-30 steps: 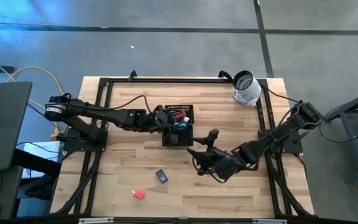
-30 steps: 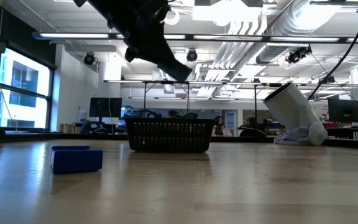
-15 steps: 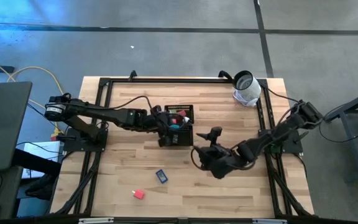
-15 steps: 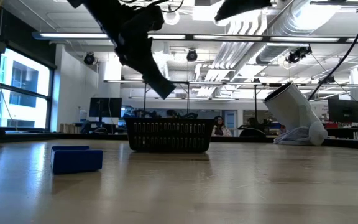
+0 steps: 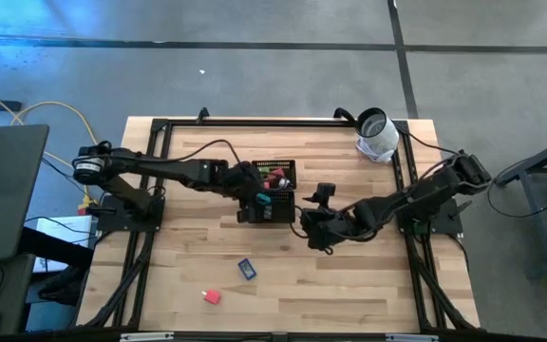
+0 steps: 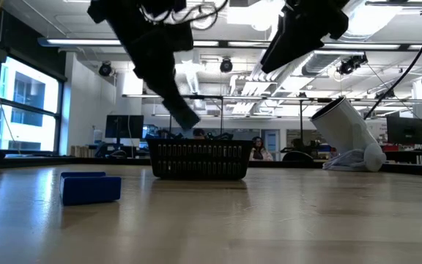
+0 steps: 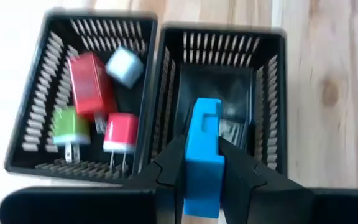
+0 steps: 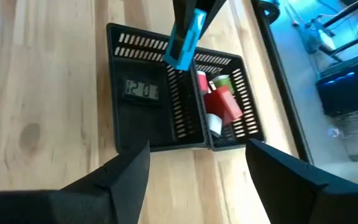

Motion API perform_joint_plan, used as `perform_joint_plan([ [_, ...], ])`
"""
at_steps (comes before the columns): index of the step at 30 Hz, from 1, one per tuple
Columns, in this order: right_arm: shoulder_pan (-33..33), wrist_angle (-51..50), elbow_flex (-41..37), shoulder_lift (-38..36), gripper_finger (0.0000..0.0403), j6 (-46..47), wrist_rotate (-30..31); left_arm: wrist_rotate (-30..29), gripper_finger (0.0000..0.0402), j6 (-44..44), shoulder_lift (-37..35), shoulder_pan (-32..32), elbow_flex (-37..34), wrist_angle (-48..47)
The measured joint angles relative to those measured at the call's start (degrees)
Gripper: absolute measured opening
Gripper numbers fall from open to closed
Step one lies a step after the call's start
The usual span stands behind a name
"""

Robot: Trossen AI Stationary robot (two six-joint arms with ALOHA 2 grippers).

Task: Pick & Place Office items
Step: Put the light blue digital clock into the bottom black bin

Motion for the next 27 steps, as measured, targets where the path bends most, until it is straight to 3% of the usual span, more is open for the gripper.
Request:
perform_joint_plan([
  [8,-1.98,1.06,0.0,0.01,0.0251,-0.13,-6.31,5.03,0.0061,2.45,3.33,2.48,0.0,0.74],
  [18,-3.03,1.84,0.0,0.7,0.025,-0.78,-9.07,12.4,0.0061,3.74,4.39,2.5,-0.05,3.1],
  [27,-3.11,2.17,0.0,0.72,0.025,-1.26,-9.58,12.85,0.0061,3.89,7.06,2.67,0.0,4.49],
])
